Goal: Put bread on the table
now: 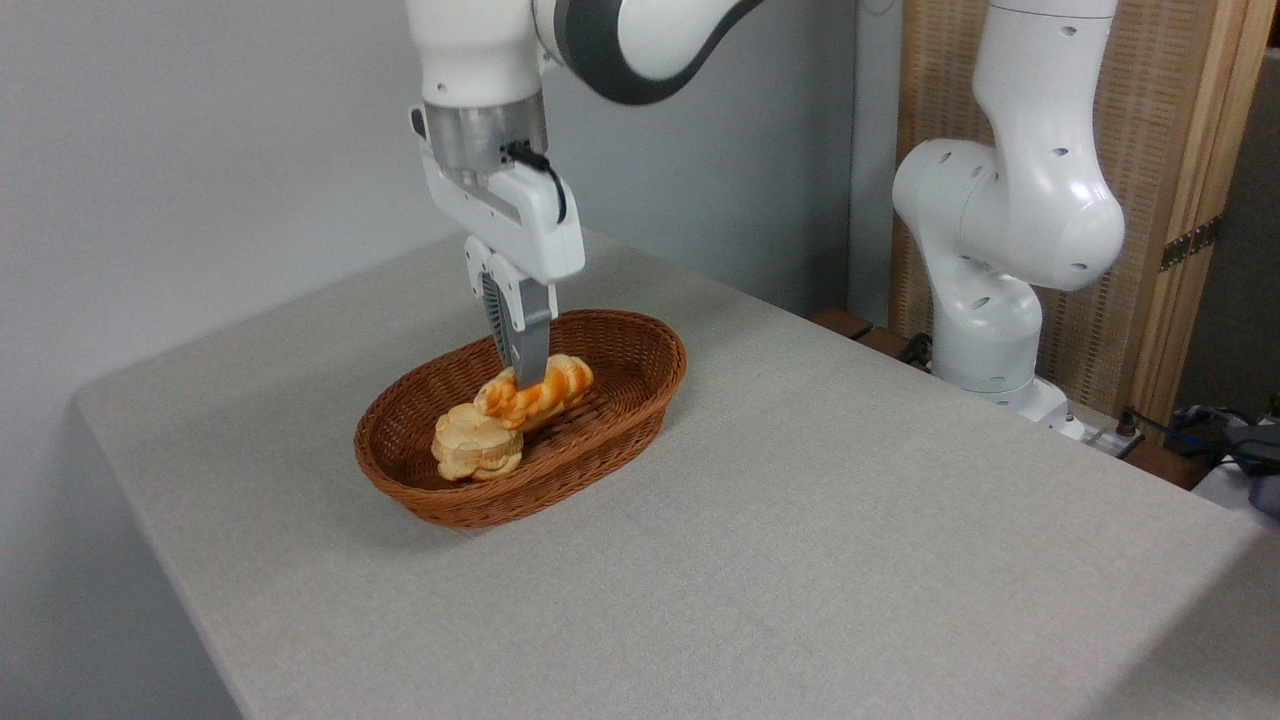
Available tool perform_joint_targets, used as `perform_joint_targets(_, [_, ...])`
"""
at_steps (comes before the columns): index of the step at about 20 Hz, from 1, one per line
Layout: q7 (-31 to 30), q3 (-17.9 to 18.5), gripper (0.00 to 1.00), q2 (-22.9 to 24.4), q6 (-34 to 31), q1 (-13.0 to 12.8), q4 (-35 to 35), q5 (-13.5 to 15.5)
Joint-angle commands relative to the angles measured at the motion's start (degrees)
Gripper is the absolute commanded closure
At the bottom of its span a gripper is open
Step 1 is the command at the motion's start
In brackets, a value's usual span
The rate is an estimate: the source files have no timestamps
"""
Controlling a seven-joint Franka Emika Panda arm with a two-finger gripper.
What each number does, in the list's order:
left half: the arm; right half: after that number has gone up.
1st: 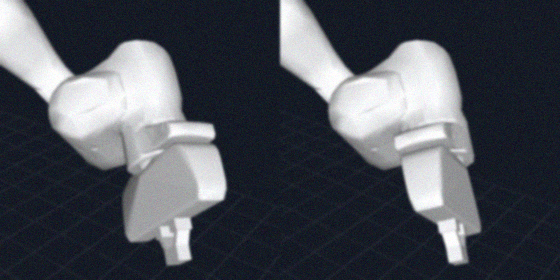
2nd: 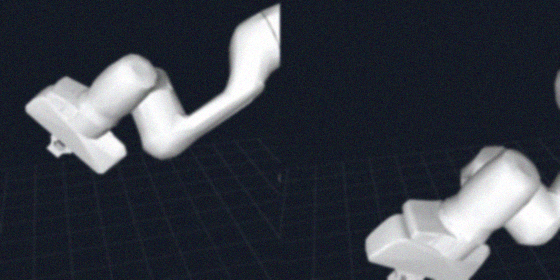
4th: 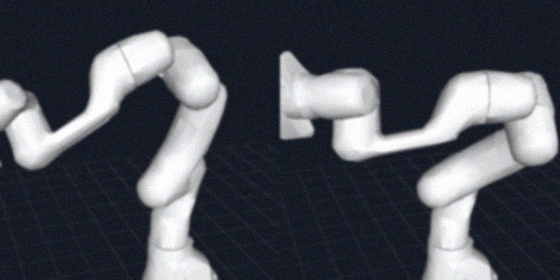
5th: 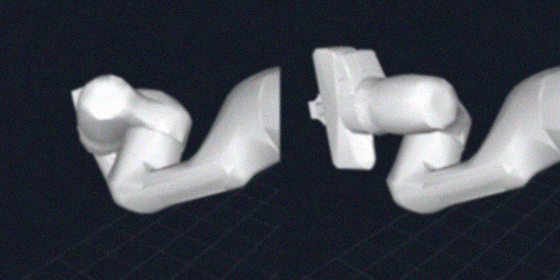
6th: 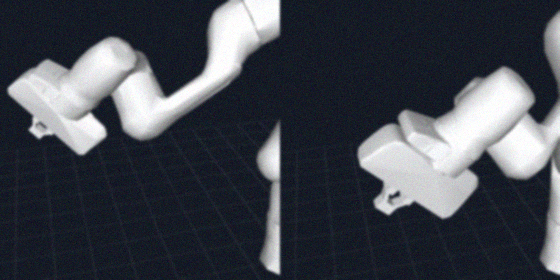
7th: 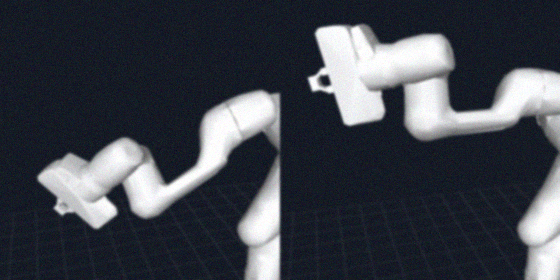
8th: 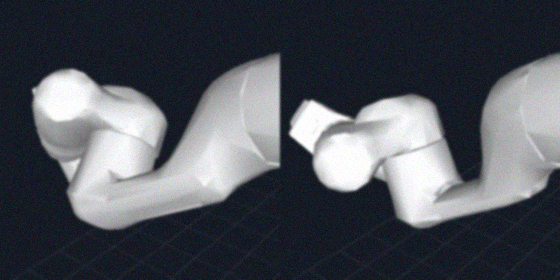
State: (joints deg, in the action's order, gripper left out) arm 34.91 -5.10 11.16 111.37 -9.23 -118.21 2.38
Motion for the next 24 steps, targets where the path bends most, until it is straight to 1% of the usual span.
perform_joint_targets(1, [-0.11, 4.91, 0.89, 0.53, -5.45, -0.26, 4.73, 1.05])
perform_joint_targets(4, [0.15, 7.64, 0.88, 1.23, -5.98, -0.26, 5.53, 0.52])
perform_joint_targets(5, [1.20, 8.60, 0.88, 1.23, -5.98, -0.26, 5.53, 0.43])
perform_joint_targets(6, [2.86, 10.09, 0.88, 1.23, -5.98, -0.26, 5.53, 0.43])
perform_joint_targets(9, [6.82, 12.56, 0.87, 1.23, -6.42, -0.18, 5.44, 0.17])
perform_joint_targets(12, [13.23, 15.81, 0.85, 0.97, -7.04, -0.09, 5.27, -0.01])
perform_joint_targets(14, [17.19, 16.61, 0.84, 0.70, -7.48, 0.00, 5.27, -0.01])
perform_joint_targets(16, [19.65, 16.79, 0.79, 0.18, -7.48, 0.09, 5.18, -0.10])
perform_joint_targets(18, [21.16, 16.79, 0.71, -0.44, -7.48, 0.09, 5.00, -0.10])
perform_joint_targets(19, [21.68, 16.79, 0.49, -0.70, -7.48, 0.09, 5.00, -0.10])
perform_joint_targets(20, [21.69, 16.79, 0.03, -1.14, -7.30, 0.09, 5.09, -0.10])
perform_joint_targets(21, [21.69, 16.79, 0.00, -1.32, -7.22, 0.09, 5.09, -0.10])
perform_joint_targets(24, [21.77, 16.70, 0.00, -1.67, -6.78, -0.44, 5.09, -0.10])
